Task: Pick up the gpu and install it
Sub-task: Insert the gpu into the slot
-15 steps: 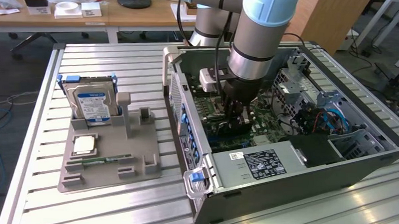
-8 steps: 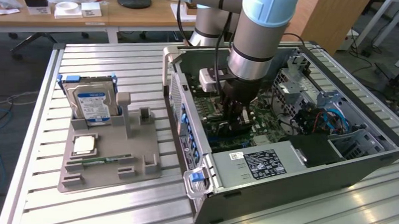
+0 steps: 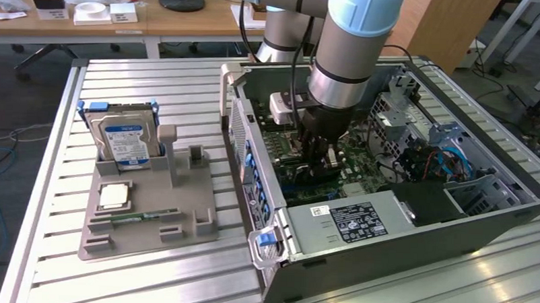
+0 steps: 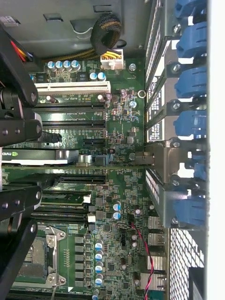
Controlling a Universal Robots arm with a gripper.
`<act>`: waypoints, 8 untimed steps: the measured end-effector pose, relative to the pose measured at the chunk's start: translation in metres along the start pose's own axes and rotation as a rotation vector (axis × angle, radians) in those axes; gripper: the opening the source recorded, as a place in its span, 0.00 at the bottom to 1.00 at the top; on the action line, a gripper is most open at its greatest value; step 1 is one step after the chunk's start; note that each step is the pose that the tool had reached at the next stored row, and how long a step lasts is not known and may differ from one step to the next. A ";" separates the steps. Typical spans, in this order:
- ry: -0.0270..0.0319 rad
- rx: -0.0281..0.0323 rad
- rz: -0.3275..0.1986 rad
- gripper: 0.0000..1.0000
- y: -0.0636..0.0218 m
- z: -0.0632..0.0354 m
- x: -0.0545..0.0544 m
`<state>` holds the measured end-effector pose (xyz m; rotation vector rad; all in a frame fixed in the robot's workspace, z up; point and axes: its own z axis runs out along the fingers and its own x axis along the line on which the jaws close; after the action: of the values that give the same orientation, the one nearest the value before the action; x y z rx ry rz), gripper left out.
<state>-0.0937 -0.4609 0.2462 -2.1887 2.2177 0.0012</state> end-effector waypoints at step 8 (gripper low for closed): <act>0.0000 0.0000 0.000 0.40 -0.0001 -0.0050 0.000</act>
<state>-0.0937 -0.4609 0.2512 -2.1887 2.2178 0.0012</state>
